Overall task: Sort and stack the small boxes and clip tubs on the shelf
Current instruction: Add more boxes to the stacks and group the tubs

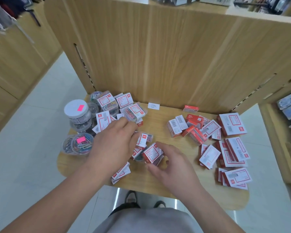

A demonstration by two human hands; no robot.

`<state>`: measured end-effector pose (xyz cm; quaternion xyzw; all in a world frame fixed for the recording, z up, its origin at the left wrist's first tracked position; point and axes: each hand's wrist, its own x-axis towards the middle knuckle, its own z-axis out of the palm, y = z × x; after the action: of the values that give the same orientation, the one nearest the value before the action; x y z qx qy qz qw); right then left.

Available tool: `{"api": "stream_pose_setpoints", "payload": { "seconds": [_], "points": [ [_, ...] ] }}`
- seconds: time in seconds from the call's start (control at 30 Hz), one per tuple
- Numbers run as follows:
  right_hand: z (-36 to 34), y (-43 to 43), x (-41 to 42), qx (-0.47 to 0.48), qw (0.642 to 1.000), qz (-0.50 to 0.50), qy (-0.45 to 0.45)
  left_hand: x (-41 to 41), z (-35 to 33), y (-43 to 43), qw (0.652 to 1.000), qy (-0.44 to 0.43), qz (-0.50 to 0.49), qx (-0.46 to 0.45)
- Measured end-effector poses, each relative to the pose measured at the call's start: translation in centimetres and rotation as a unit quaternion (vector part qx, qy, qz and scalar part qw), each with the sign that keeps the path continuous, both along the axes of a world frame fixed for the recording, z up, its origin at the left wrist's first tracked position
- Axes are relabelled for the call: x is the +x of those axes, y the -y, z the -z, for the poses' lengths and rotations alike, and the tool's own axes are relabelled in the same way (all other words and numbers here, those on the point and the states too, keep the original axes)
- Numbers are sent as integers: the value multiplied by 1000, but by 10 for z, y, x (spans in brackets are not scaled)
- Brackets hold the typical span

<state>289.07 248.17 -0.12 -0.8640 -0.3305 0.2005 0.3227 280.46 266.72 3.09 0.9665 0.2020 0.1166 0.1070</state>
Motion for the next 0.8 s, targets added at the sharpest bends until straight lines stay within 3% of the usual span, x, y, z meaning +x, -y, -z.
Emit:
{"api": "stream_pose_setpoints", "payload": {
  "seconds": [0.23, 0.43, 0.57, 0.8],
  "points": [
    [0, 6, -5, -32, 999, -3, 38, -5, -3, -6, 998, 38, 14, -48],
    [-6, -1, 0, -52, 997, -32, 36, -13, -4, -15, 998, -34, -42, -9],
    [-18, -4, 3, -89, 994, -46, 34, -11, -2, -16, 998, -38, -42, -21],
    [-28, 9, 10, -60, 997, -6, 37, 3, -14, 7, 997, 55, 40, -34]
  ]
}}
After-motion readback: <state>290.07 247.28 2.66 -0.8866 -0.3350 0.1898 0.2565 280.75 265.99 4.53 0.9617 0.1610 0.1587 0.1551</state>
